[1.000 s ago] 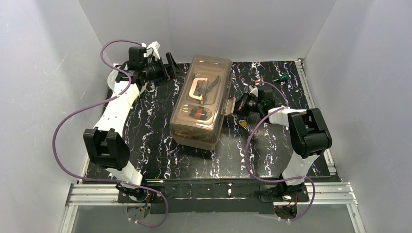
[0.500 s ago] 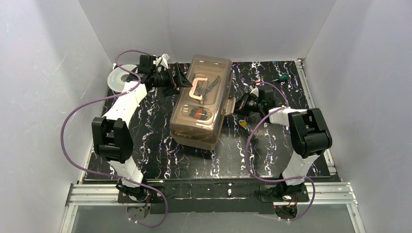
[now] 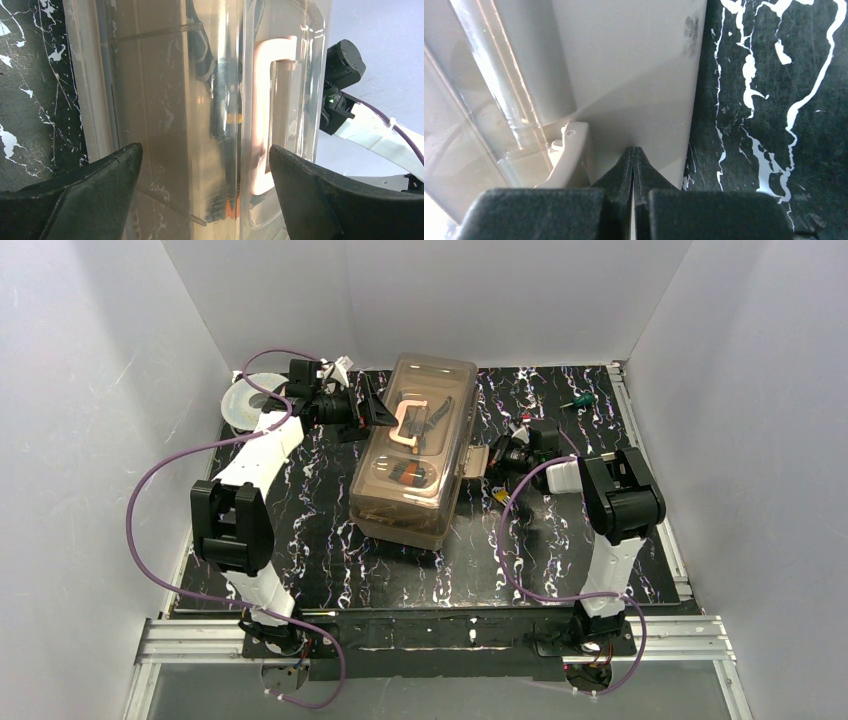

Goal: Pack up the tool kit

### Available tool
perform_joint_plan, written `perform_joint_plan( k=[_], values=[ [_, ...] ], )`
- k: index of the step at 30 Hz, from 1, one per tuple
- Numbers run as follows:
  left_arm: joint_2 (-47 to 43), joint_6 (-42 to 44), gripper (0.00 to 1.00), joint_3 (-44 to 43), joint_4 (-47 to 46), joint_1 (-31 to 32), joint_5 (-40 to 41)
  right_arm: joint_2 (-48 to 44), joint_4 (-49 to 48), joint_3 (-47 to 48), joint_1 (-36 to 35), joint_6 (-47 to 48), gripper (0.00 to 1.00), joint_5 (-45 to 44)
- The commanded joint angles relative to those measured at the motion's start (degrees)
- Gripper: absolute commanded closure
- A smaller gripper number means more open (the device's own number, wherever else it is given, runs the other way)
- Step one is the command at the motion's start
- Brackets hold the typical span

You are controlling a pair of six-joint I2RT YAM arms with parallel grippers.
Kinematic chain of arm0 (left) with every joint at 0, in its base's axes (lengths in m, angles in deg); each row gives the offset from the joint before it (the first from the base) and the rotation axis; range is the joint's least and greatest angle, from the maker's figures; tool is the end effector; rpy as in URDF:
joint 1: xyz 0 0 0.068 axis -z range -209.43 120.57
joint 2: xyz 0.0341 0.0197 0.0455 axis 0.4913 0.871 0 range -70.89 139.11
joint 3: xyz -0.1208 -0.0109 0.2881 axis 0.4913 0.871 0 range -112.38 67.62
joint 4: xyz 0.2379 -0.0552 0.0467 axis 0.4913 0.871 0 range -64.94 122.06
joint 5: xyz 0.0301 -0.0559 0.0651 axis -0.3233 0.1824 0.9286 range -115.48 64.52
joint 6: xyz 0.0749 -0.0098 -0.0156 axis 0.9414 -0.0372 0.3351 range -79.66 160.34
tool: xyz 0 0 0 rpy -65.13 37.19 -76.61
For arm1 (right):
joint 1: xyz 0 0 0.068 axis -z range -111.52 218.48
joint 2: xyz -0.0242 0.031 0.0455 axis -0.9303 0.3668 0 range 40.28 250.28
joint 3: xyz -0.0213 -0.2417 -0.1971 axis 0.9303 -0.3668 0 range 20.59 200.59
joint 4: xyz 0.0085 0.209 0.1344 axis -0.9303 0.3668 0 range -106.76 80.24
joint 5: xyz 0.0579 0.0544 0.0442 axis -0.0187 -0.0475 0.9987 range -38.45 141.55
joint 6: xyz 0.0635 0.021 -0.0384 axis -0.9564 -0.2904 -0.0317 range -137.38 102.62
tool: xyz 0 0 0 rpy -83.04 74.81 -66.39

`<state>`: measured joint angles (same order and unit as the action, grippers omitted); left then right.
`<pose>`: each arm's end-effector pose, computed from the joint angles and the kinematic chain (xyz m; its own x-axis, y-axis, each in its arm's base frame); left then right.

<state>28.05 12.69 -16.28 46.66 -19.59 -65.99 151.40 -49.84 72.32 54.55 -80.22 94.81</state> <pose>0.3925 -0.1113 0.3387 -0.8195 -0.2160 -0.5309 0.2971 0.6320 -0.7157 0.3856 0.1419 0.1754 -0.8828 0.4487 -0.1389 0.0307 0.3501 0.9362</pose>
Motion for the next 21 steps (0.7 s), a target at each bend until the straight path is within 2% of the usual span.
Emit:
perform_joint_plan(
  k=[1, 6, 13, 21],
  values=[
    [-1.8, 1.1, 0.02, 0.9, -0.3, 0.3, -3.1, -0.5, -13.1, -0.6, -1.3, -6.1, 0.99, 4.6],
    [-2.2, 1.4, 0.02, 1.2, -0.6, 0.2, -3.3, -1.7, -17.1, -1.3, -1.3, -8.0, 0.99, 5.8],
    [-2.6, 2.8, 0.02, 1.3, 1.2, 0.3, -0.9, -4.8, -17.3, -2.2, -1.3, -8.7, 0.99, 6.5],
    [-2.8, 3.8, 0.02, 1.7, 2.0, 0.3, -0.7, -10.4, -13.4, -3.2, -1.1, -7.0, 0.99, 5.8]
  ],
)
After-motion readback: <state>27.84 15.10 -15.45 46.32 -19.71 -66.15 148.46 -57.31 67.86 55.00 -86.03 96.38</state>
